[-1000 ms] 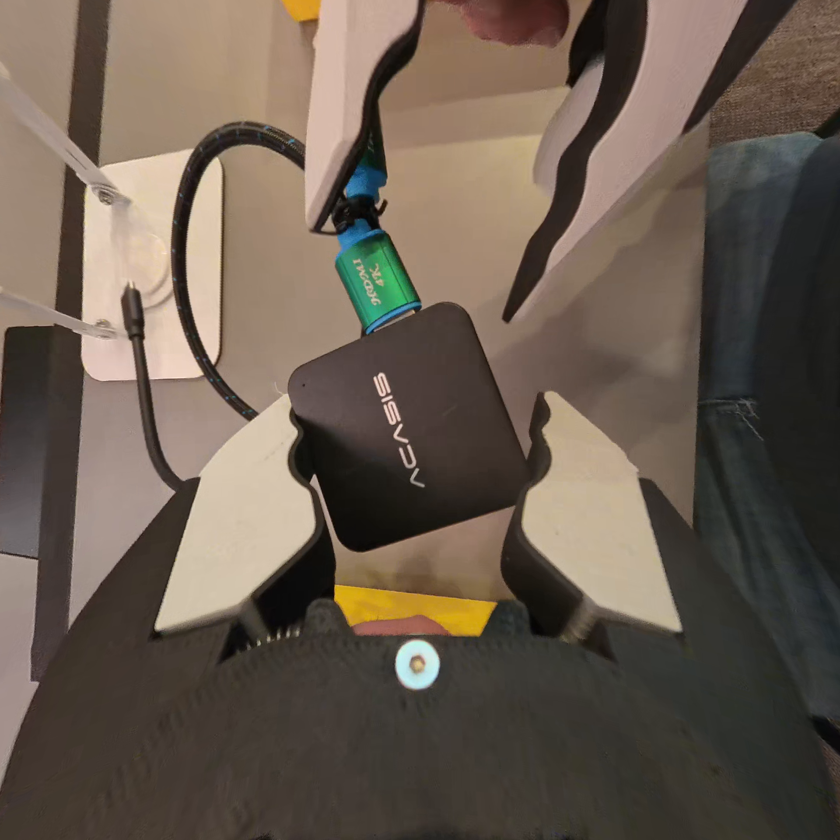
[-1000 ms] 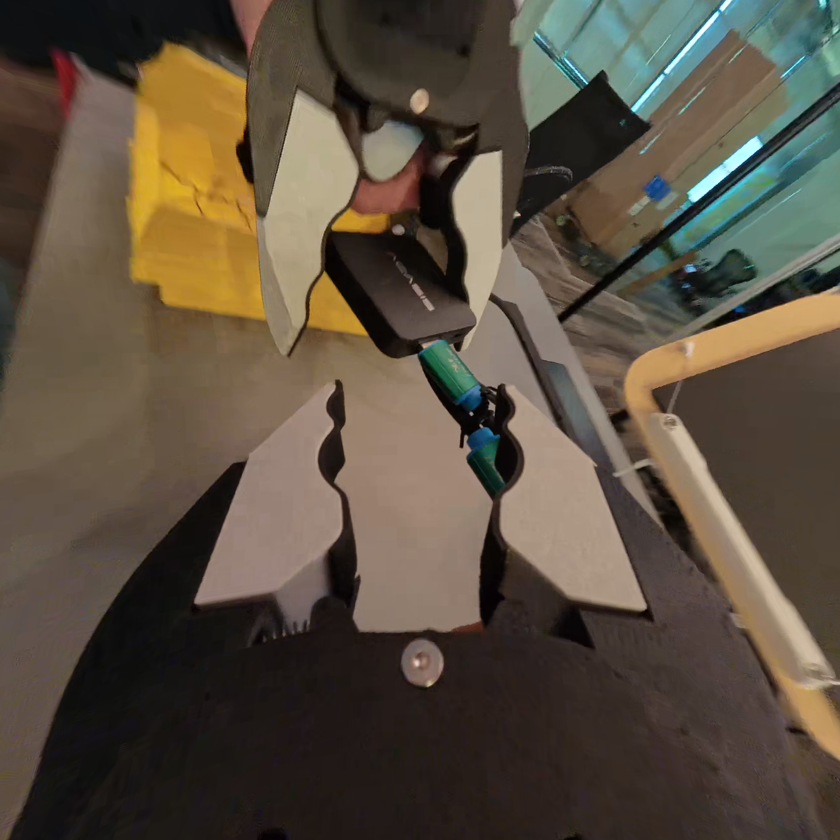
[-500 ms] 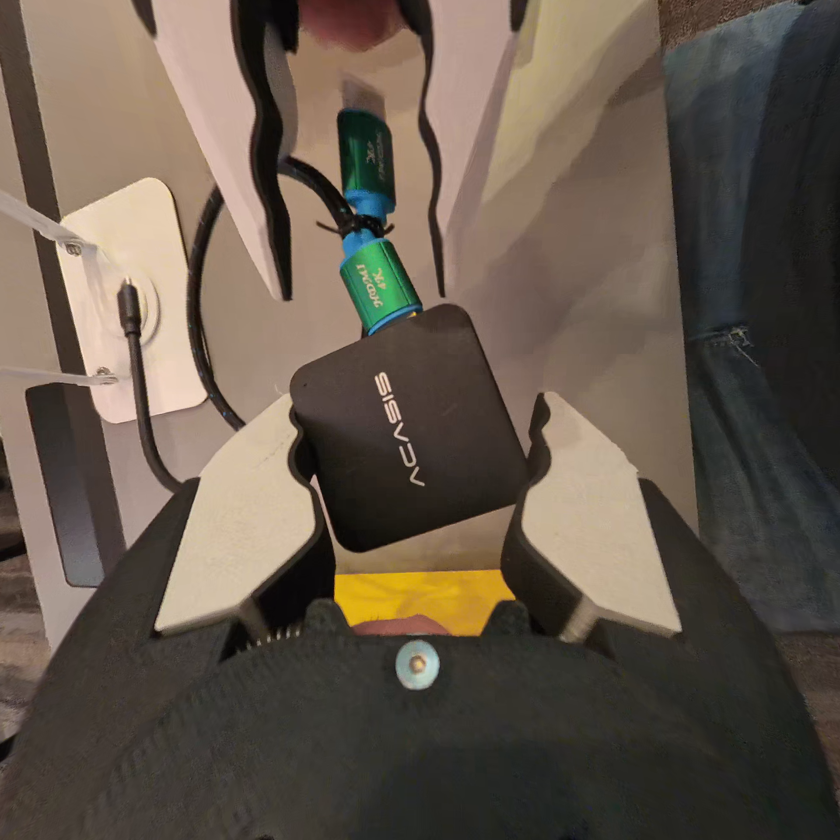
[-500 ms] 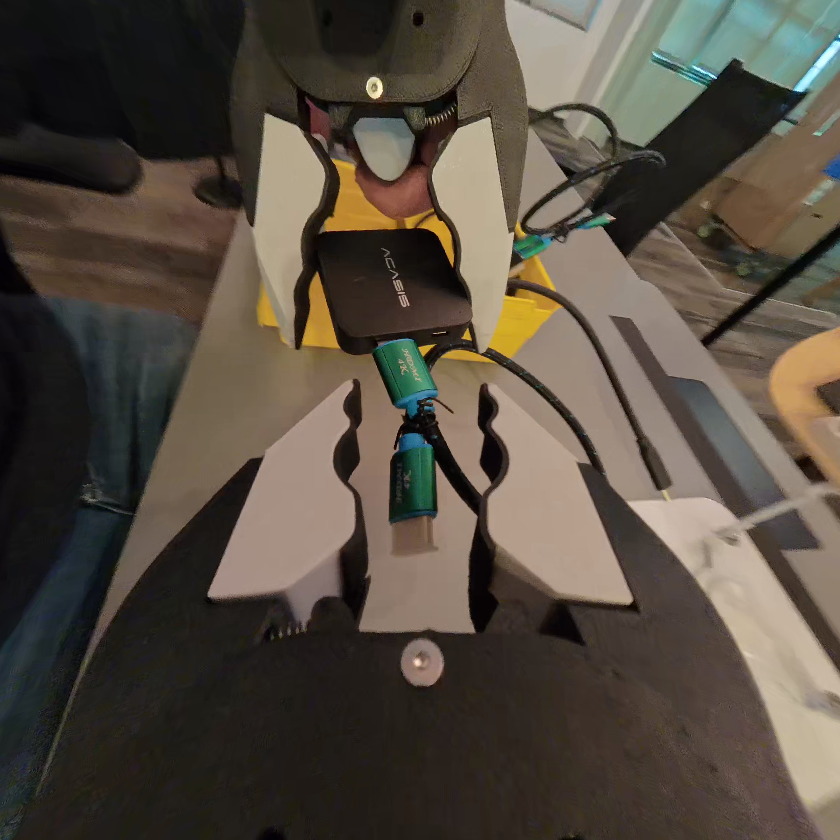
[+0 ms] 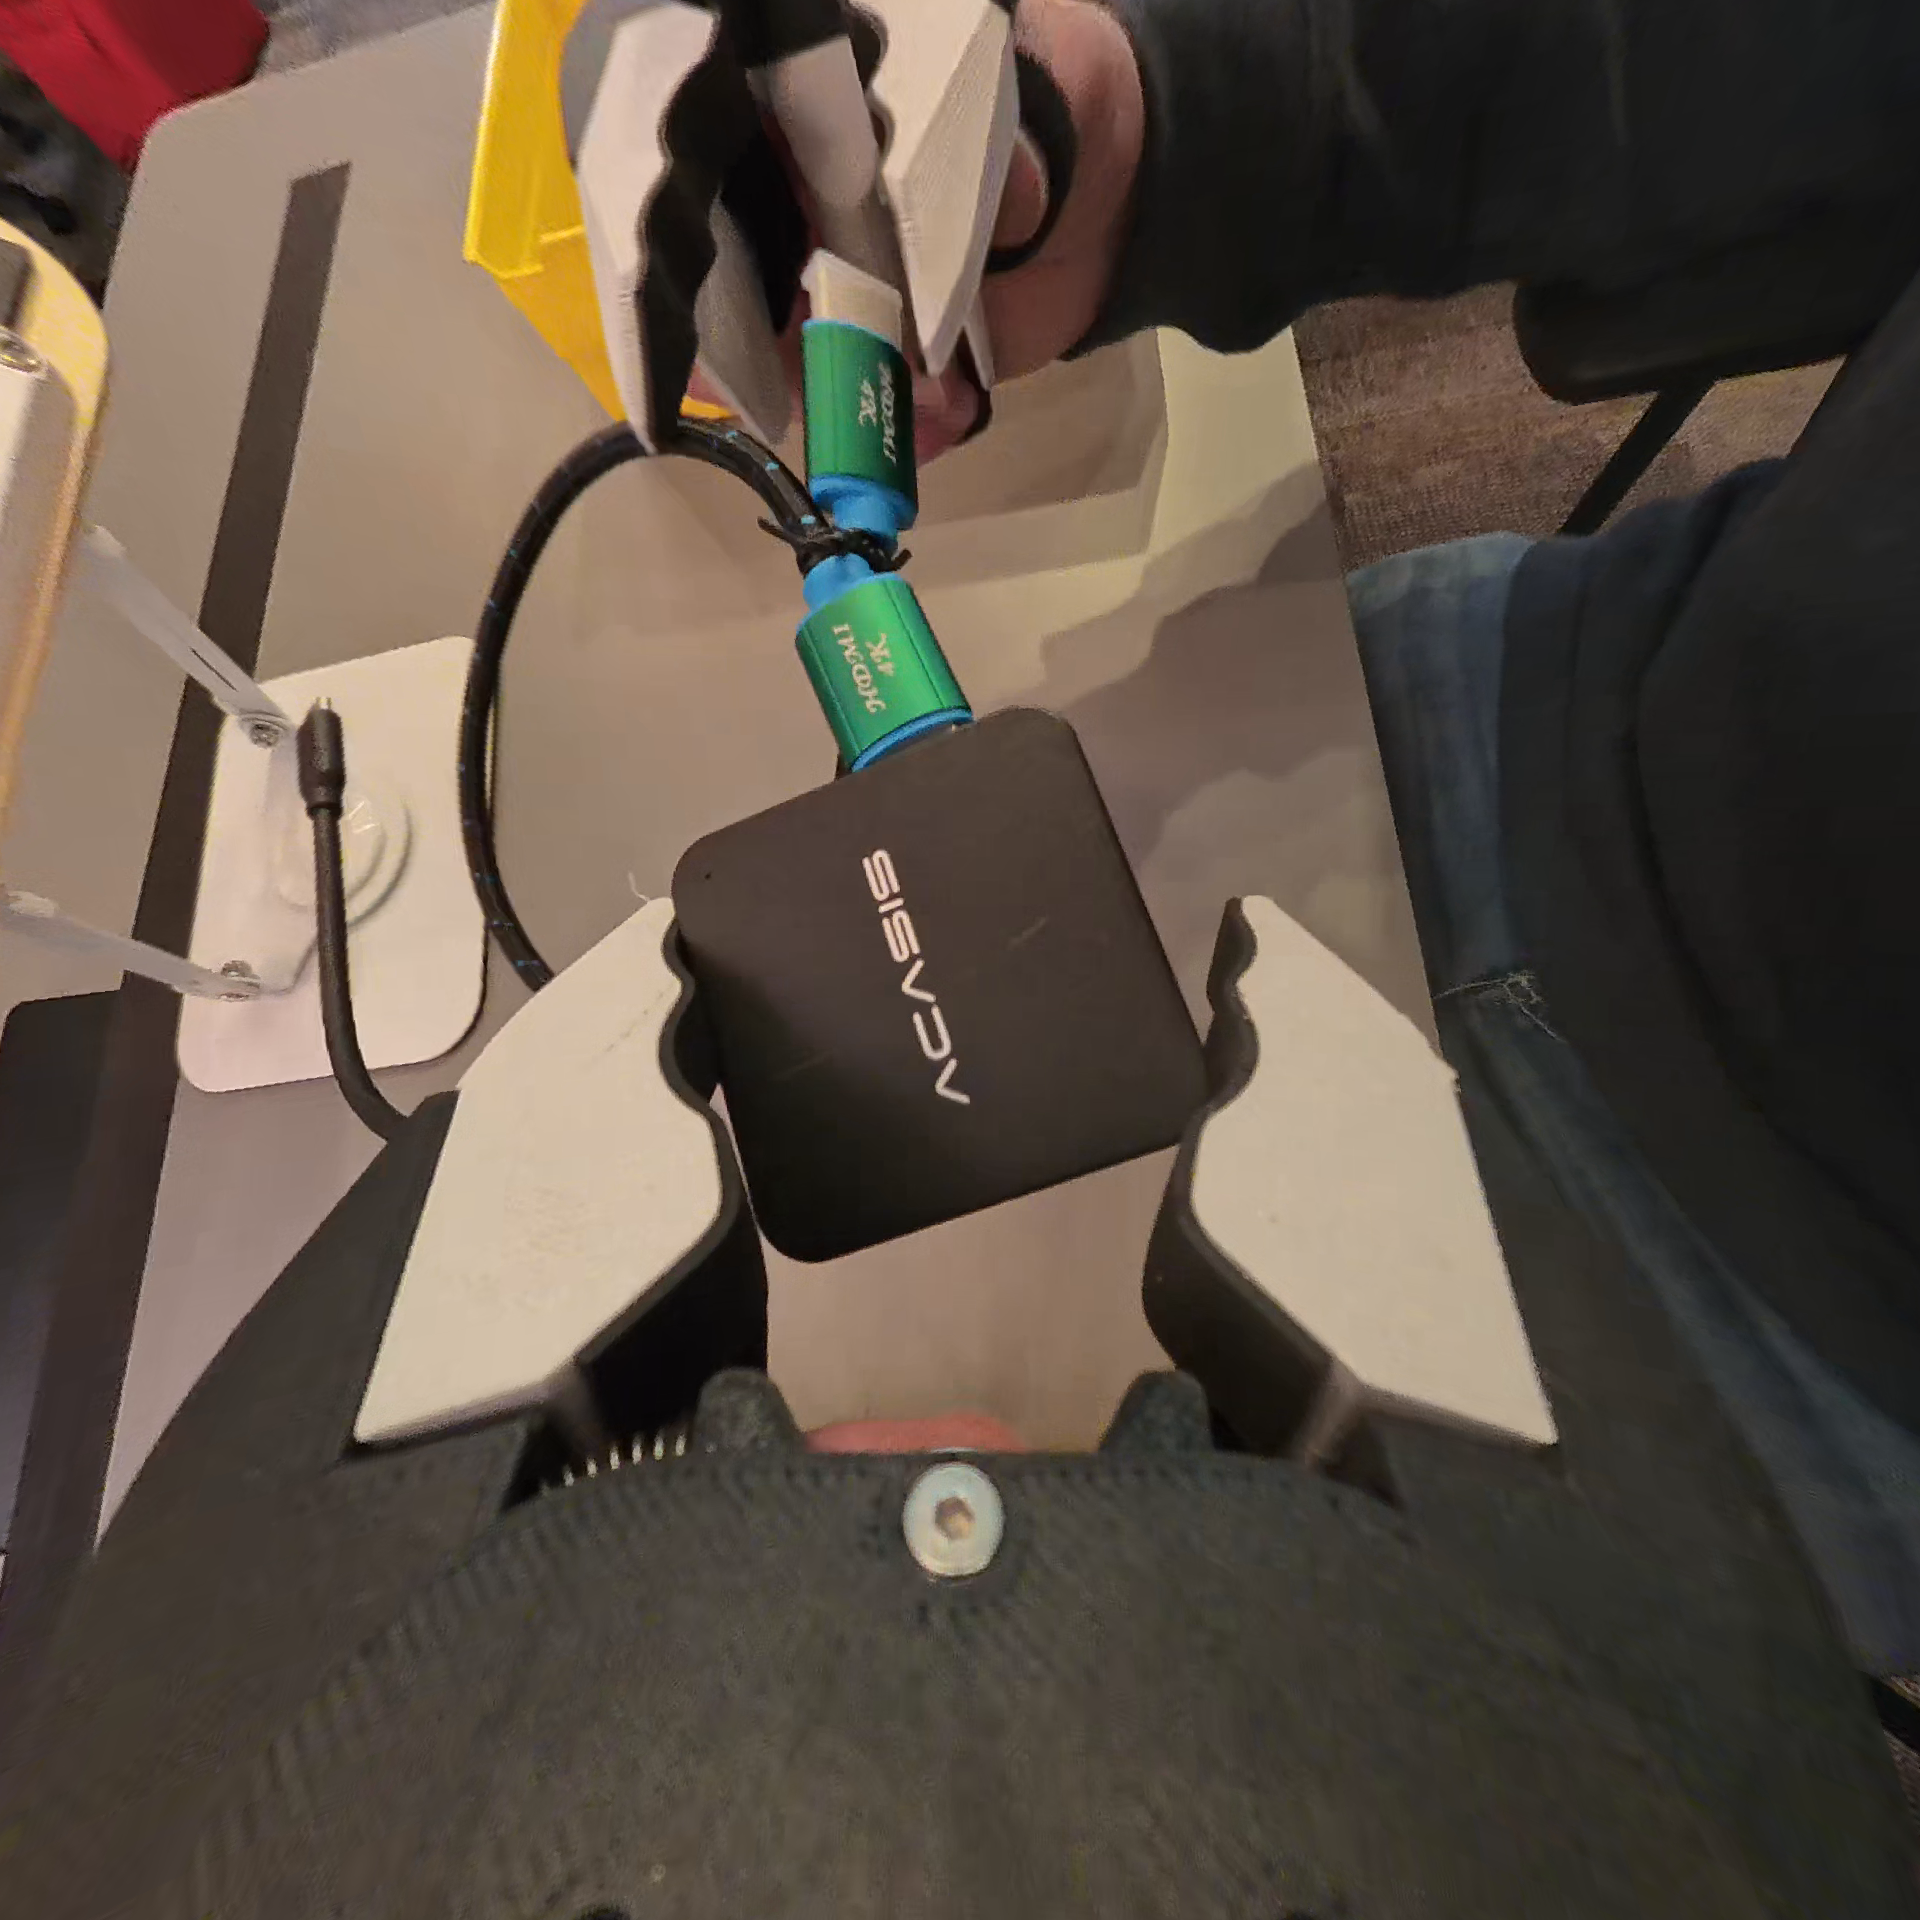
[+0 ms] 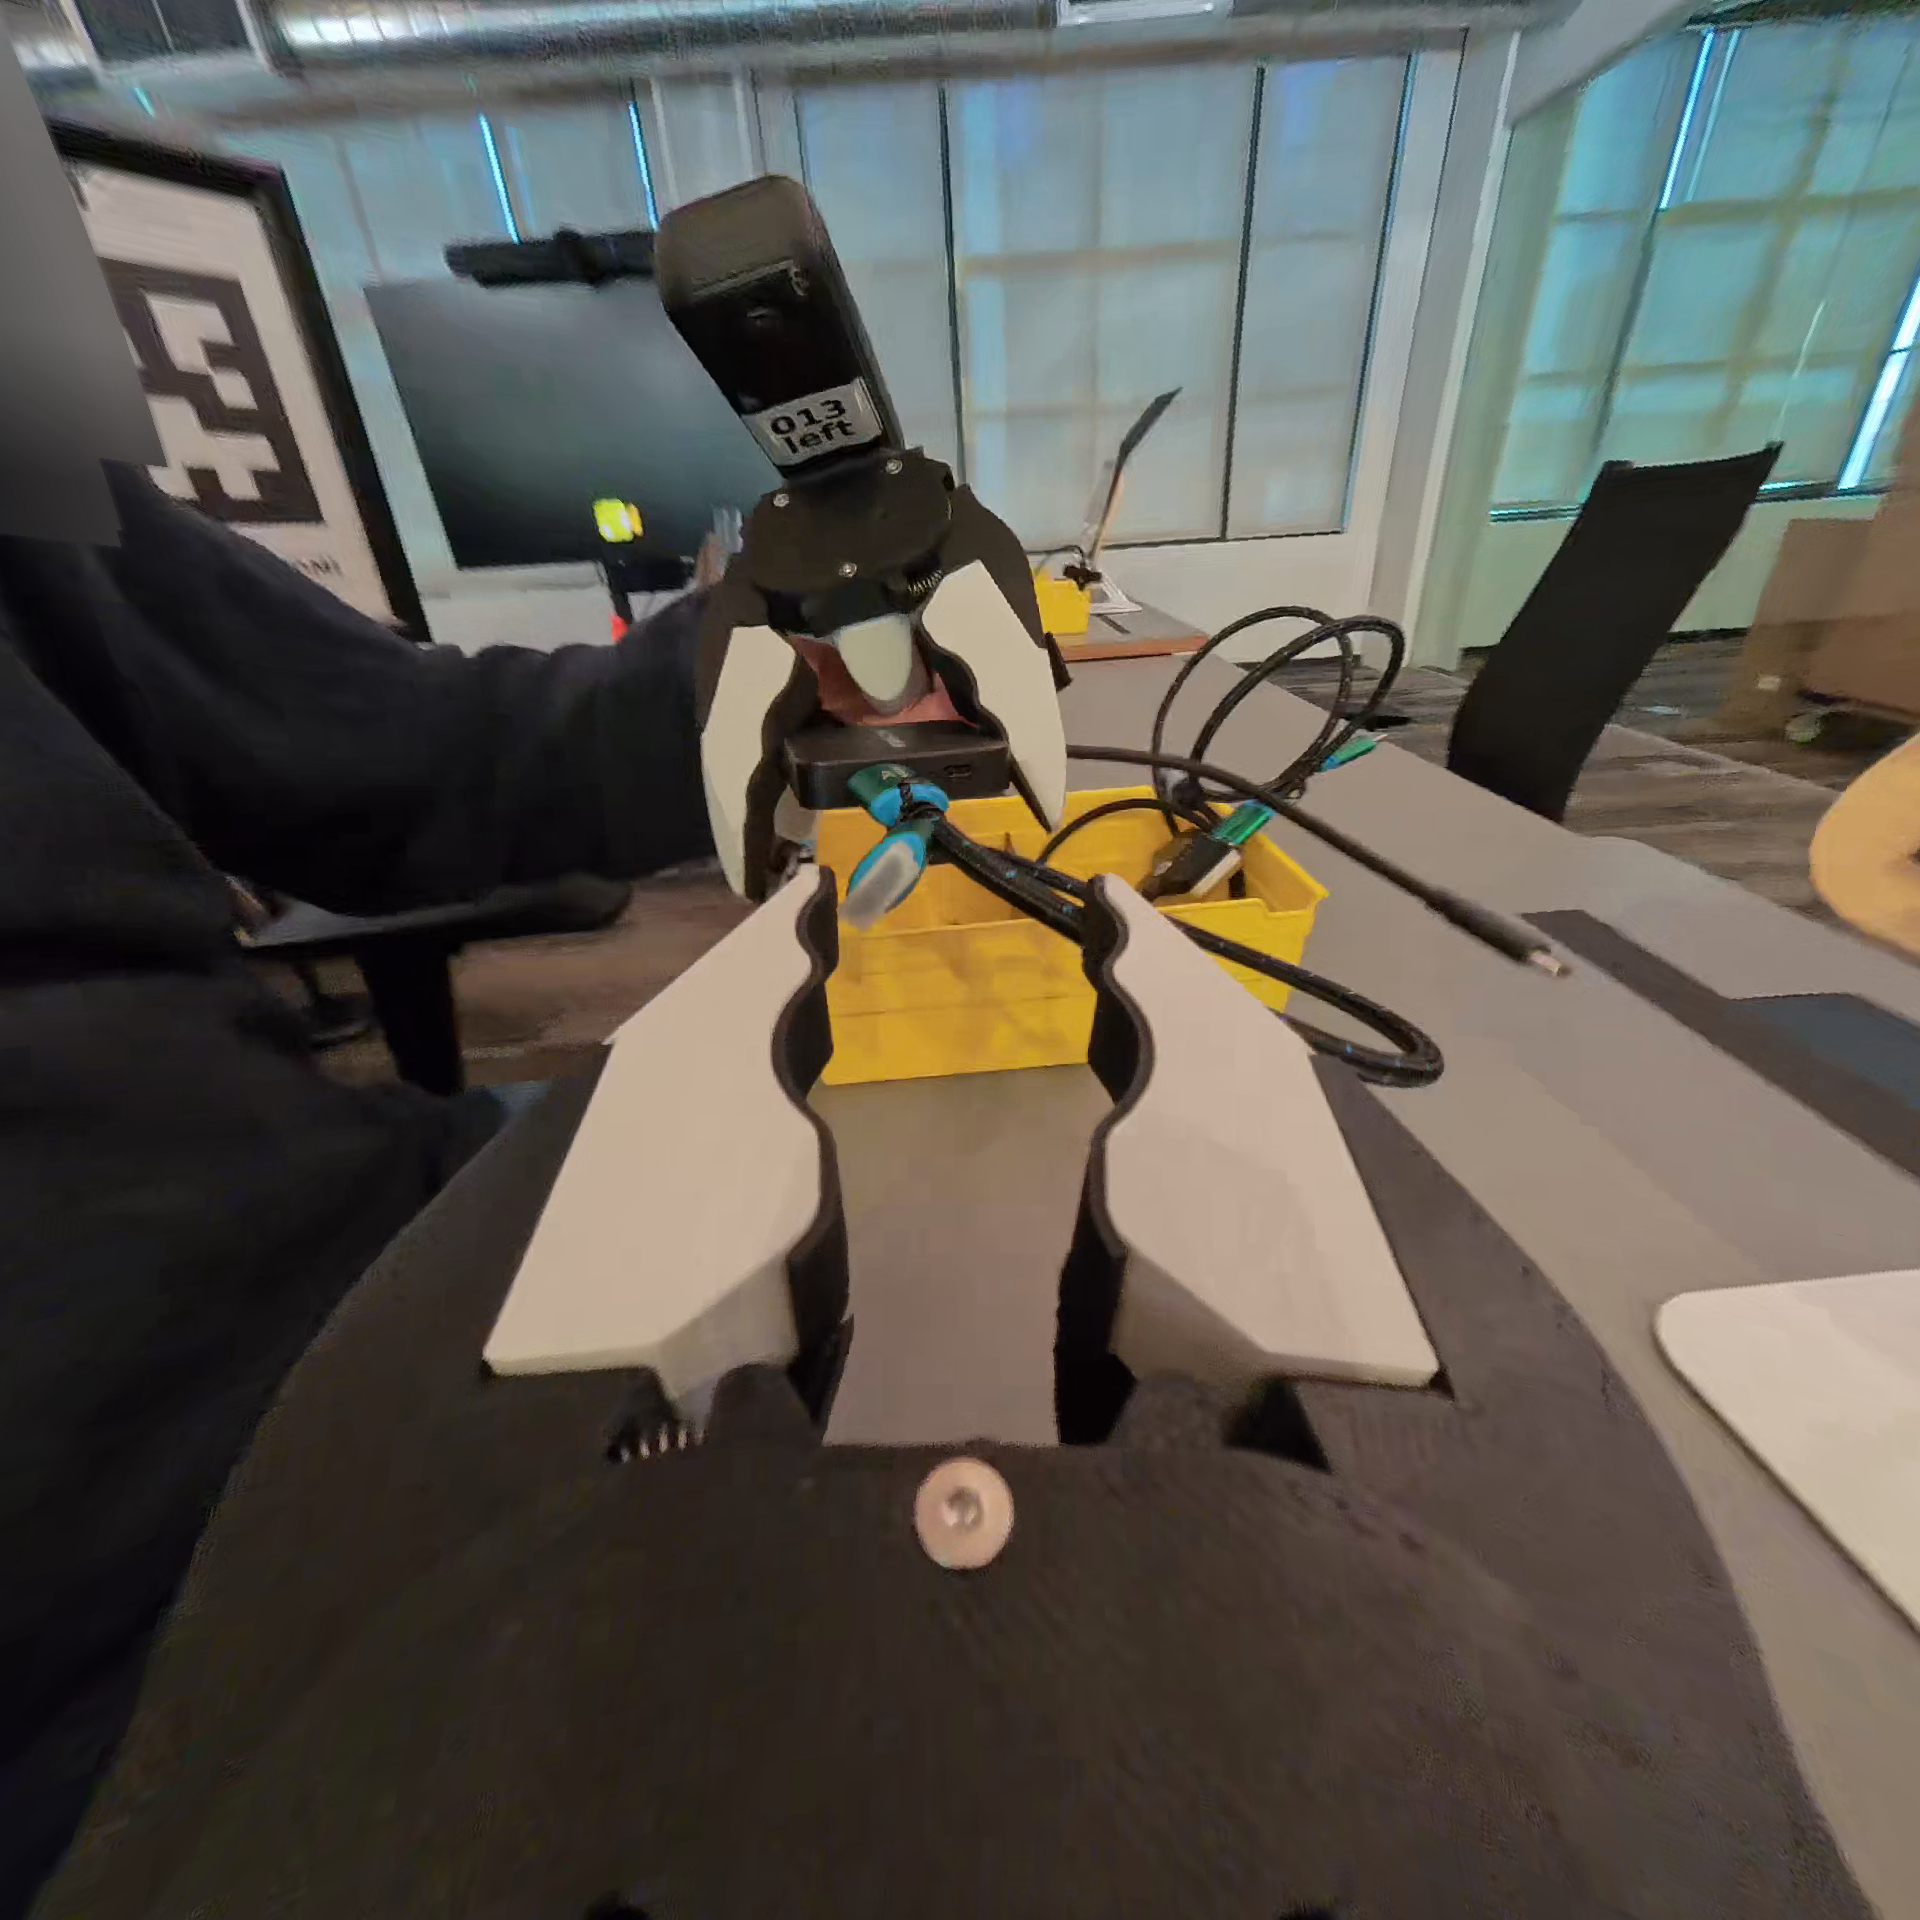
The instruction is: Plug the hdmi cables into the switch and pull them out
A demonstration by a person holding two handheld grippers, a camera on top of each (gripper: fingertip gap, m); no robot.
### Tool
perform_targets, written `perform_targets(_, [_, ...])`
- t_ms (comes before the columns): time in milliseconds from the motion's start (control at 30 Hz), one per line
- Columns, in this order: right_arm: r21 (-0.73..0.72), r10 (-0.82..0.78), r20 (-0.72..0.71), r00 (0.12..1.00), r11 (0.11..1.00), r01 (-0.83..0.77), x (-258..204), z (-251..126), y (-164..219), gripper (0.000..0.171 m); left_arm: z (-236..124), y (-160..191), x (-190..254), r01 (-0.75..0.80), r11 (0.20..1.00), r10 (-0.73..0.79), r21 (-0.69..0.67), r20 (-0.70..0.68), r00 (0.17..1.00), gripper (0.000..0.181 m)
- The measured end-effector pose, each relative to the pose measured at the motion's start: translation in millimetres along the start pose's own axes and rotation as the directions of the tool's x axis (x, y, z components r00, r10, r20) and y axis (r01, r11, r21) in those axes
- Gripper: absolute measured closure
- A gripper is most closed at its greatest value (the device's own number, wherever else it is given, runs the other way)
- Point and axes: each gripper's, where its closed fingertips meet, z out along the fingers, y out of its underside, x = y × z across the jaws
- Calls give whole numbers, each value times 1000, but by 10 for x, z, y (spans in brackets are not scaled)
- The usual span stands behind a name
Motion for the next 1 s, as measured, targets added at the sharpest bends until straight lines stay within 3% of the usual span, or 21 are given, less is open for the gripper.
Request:
perform_targets(67, [-18, 27, 23, 999, 999, -27, -24, -18, 63, 124, -12, 2, 4, -1, 1000, 1, 1, 0, 1000, 89])
perform_targets(200, [126, 59, 38, 998, 990, -63, -25, -167, -114, 123, -40, -1, -39, 32, 998, -33, 47, 15, 999, 89])
perform_targets(267, [67, 103, 105, 989, 992, -111, -103, -193, -20, 130, -102, -29, -68, 59, 994, -61, 88, 25, 998, 89])
perform_targets(333, [-79, 229, 268, 936, 973, -215, -352, -87, 201, 121, -129, -73, -28, 52, 994, -54, 101, 20, 998, 89])
perform_targets(467, [6, 142, 215, 966, 989, -146, -353, 362, 140, 116, -4, -109, 80, 50, 996, -47, 77, -40, 998, 89])
perform_targets(533, [104, 107, 205, 973, 986, -131, -348, 463, -26, 111, 72, -82, 100, 51, 997, -48, 53, -53, 997, 89])
perform_targets(600, [111, 112, 209, 971, 984, -137, -362, 522, -49, 115, 94, -105, 115, 72, 995, -66, 76, -74, 995, 90])
perform_targets(700, [97, 109, 220, 969, 986, -133, -439, 596, 4, 122, 161, -59, 160, 70, 996, -64, 52, -98, 993, 90])
perform_targets(767, [65, 99, 195, 976, 991, -114, -408, 602, 54, 144, 202, -36, 224, 56, 998, -51, 30, -128, 990, 91])
perform_targets(800, [42, 127, 188, 974, 990, -137, -373, 594, 79, 146, 224, -19, 212, 56, 998, -54, 10, -117, 992, 91])
perform_targets(1000, [-96, 197, 203, 959, 979, -180, -393, 545, 187, 134, 311, 98, 185, 20, 997, -27, -78, -98, 995, 92])
